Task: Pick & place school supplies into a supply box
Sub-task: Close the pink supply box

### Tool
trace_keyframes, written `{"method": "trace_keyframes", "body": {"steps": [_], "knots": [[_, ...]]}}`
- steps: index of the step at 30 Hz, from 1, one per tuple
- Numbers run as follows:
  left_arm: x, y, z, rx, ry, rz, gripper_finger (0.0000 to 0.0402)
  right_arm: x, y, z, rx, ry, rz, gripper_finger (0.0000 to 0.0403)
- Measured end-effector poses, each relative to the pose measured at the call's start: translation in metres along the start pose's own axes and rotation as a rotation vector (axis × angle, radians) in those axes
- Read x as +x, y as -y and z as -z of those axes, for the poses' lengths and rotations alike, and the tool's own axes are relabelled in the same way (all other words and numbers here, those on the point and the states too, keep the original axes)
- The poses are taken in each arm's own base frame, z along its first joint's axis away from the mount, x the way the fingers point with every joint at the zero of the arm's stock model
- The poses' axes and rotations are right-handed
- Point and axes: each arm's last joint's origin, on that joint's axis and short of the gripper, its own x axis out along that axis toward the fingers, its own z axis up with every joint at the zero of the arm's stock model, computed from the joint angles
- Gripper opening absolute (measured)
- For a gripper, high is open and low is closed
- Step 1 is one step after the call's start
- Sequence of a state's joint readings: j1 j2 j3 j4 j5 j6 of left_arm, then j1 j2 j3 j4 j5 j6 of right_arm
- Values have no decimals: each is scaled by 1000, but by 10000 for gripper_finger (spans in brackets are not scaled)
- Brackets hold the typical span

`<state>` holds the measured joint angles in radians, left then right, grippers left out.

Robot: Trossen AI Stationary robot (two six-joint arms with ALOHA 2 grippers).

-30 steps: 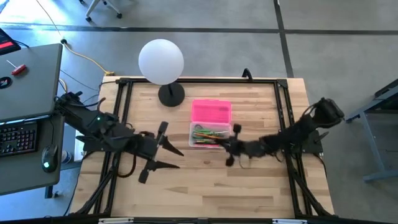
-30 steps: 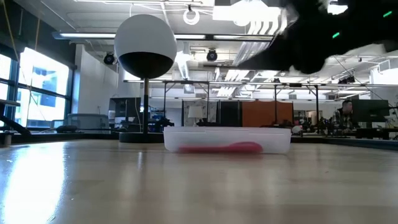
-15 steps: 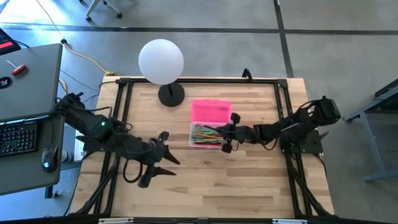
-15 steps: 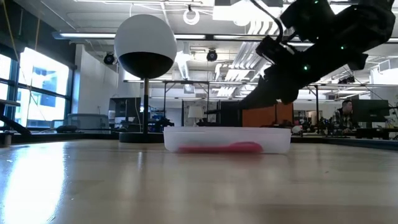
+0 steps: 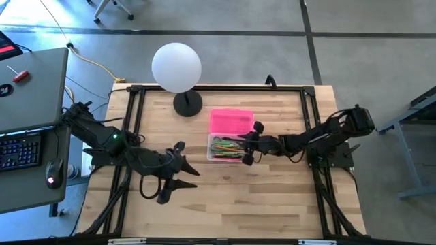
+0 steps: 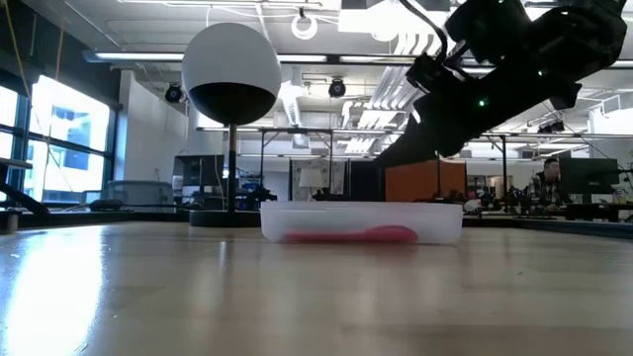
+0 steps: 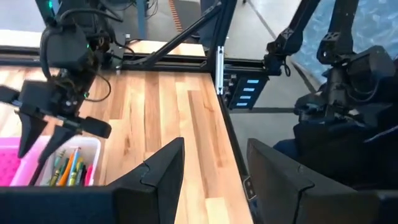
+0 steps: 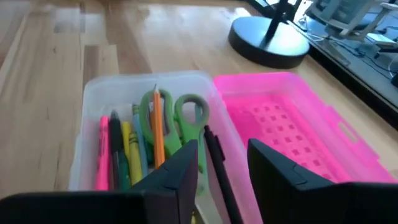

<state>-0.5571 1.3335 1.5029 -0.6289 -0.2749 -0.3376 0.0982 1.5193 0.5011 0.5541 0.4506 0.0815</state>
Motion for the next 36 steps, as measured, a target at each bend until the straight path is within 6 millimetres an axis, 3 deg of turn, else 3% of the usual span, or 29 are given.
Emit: {"method": "trace_keyframes", "body": {"steps": [7,12,15,20,24,27,31,36], "knots": [[28,3,10,0,-54,-94,207,-11,8,-17,2,62,22,118],[54,4,25,61,-145,-163,207,-21,32,-35,79,126,47,119],[62,2,29,58,-132,-284,207,-23,47,-33,107,61,5,119],[54,-11,35,237,-147,-595,207,-14,70,-19,150,-136,70,119],[32,-25,32,341,-103,-894,207,-11,89,-18,119,-154,130,119],[19,-39,30,355,-134,-962,207,-9,104,-18,114,-151,144,119],[4,-59,25,255,-131,-1007,207,-2,128,-10,140,-177,99,119],[-5,-80,18,2,-55,-1022,207,14,153,-1,137,-95,-88,119]]}}
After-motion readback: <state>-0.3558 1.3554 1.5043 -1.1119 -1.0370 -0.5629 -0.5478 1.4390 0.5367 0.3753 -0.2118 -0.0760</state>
